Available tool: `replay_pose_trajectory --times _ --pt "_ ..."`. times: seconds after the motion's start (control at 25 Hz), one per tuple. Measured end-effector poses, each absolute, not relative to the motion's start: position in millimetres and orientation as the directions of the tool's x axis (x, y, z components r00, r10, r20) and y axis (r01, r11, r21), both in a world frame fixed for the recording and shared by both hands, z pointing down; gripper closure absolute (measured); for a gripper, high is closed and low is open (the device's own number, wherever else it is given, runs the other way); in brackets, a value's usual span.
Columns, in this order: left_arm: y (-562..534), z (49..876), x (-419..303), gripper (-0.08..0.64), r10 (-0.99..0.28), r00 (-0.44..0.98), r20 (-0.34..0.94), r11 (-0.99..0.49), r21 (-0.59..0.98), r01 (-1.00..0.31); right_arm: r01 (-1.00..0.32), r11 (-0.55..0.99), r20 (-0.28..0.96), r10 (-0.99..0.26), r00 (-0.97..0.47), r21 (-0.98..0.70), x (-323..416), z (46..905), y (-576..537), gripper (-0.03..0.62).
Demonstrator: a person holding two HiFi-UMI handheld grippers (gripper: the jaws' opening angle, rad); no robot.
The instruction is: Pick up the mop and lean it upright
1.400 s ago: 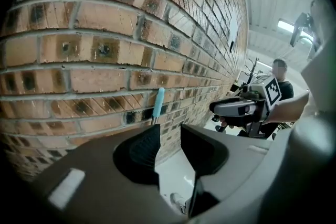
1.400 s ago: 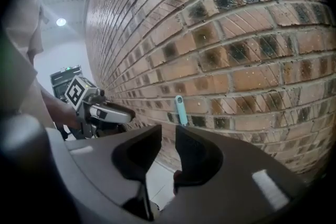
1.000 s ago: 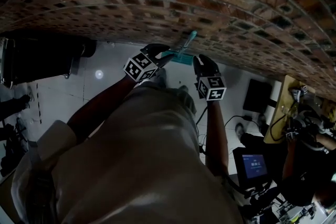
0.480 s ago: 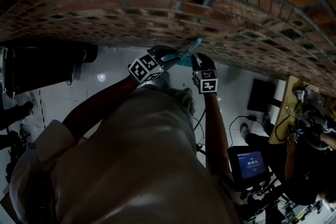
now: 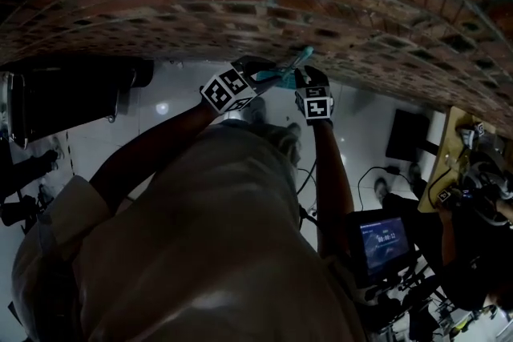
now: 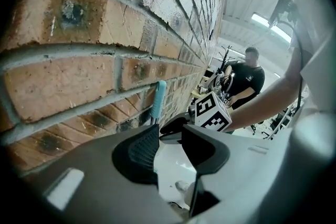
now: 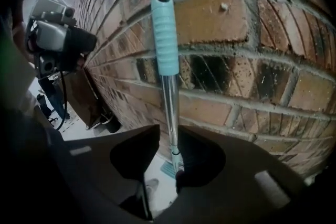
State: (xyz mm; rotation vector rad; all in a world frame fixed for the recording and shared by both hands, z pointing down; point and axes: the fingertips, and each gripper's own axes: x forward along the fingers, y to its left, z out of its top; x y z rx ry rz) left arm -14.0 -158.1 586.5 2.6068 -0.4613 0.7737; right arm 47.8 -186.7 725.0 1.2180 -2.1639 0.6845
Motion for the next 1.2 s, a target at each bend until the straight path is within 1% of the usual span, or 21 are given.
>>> replay_pose_trajectory --times 0.36,0.6,1.2 --pt "-148.1 595.8 -16.3 0.407 -0.188 0.779 0.598 -0.884 0.244 -0.4 -0.89 0.424 0.726 -0.559 -0.401 -0.165 46.2 768.3 -184.8 0.486" --pt "-152.0 598.3 -24.2 0.407 -0.205 0.77 0.604 -0.879 0.232 -0.416 -0.901 0.412 0.718 -0.585 -0.377 -0.137 48.2 772.7 -197.8 0.485" --pt "-148.7 604.6 -37.7 0.407 -0.214 0.758 0.616 -0.86 0.249 -0.445 -0.918 0.369 0.767 -0.543 -0.341 -0.147 45.9 807.4 -197.5 0.485"
